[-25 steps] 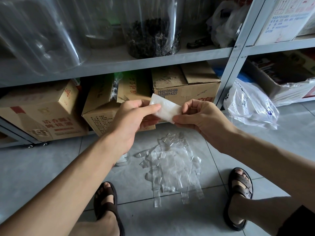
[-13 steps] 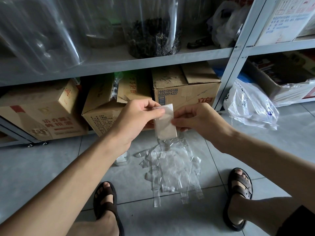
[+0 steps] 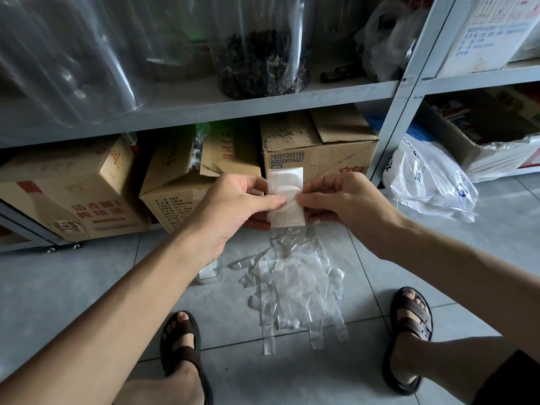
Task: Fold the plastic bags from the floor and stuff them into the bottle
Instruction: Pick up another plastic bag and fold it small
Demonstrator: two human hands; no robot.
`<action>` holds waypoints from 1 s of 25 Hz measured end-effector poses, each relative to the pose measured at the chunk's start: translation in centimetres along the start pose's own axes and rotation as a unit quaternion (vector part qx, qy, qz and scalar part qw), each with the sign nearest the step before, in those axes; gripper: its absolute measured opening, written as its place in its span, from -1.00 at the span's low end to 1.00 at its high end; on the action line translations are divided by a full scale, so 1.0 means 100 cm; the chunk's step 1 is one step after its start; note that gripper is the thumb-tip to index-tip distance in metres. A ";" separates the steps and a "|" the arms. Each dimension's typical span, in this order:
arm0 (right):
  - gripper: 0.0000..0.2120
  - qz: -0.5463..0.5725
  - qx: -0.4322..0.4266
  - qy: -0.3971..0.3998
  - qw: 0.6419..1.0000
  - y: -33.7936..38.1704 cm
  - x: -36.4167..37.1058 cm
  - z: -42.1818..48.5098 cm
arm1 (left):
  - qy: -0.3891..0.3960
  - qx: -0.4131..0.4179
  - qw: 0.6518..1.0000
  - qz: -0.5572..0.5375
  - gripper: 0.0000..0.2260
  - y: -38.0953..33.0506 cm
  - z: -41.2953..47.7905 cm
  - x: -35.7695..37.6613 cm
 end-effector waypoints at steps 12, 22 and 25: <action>-0.91 0.038 -0.003 0.019 0.999 0.000 0.001 0.000 | -0.002 -0.016 0.997 -0.070 -0.86 -0.002 -0.001 0.000; -0.83 0.139 0.024 0.062 0.988 0.002 0.010 -0.001 | 0.022 -0.061 0.986 -0.154 -0.79 0.001 -0.001 0.005; -0.83 0.139 0.027 0.073 0.987 0.002 0.011 -0.001 | 0.027 -0.061 0.987 -0.145 -0.78 0.001 -0.001 0.005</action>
Point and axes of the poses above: each hand's wrist, its own z-axis towards the middle knuckle, its own x-axis out of the palm, y = z × x, the point moved 6 cm from there along z, towards the middle knuckle, and after that the axes turned 14 degrees about -z, right-handed, at the moved point
